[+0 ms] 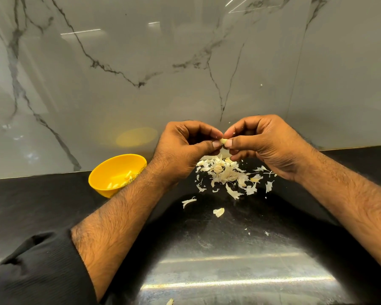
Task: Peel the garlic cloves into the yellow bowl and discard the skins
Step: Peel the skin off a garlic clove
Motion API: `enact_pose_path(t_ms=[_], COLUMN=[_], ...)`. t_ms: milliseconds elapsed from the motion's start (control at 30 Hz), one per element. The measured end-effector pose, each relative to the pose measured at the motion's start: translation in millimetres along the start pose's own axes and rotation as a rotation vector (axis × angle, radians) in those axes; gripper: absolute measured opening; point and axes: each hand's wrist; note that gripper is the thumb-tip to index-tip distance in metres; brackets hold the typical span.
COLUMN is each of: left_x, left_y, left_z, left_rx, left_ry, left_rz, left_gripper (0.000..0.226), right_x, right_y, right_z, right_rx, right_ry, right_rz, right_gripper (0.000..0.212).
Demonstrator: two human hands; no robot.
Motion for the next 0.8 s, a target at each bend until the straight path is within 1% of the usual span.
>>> enact_pose_path(t_ms=[133,267,400,600,733,800], left_x=[0.5,1.1,0.8,1.0,0.3,-0.3], left_y=[-0.5,-0.3,0.1,-0.2,0.8,1.1], left_z=[0.1,1.6,0.8,0.1,1.0,0.7], left_rx=[-0.005,0.008,0.035,0.044,0.009,-0.016], left_ry=[0.005,0.061,0.098,0.081,0.024,-0.028], left_rz=[0.016,0.030,0.027,0.023,0.018,0.006], left_gripper=[0.016,0.016,0.015,0.017,0.016,0.016], right_x=[0.5,1.6,-0.7,-0.3,-0.7,-0.8], right_y=[0.6,1.1,0.9,1.5,1.1,0.5], right_z=[-1.2,-1.6,-0.6,-1.0,0.1,0.4], right_rx=[-0.009,-0.017,0.015,0.083,0.087,0.082], right_ry=[-0.044,-0.107,-0.041,0.088,0.099,0.099], right_rz=[-0.020,-0.034,-0.016,0.010,0.016,0.014], right_gripper=[0.023,0.024,0.023,0.018,0.017,0.019])
Point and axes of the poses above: each hand's wrist, its own y-axis away from the middle knuckle, its own x-axis out of the back of the hand, z = x × y, and after that the axes turned 5 degrees about -x, right-handed
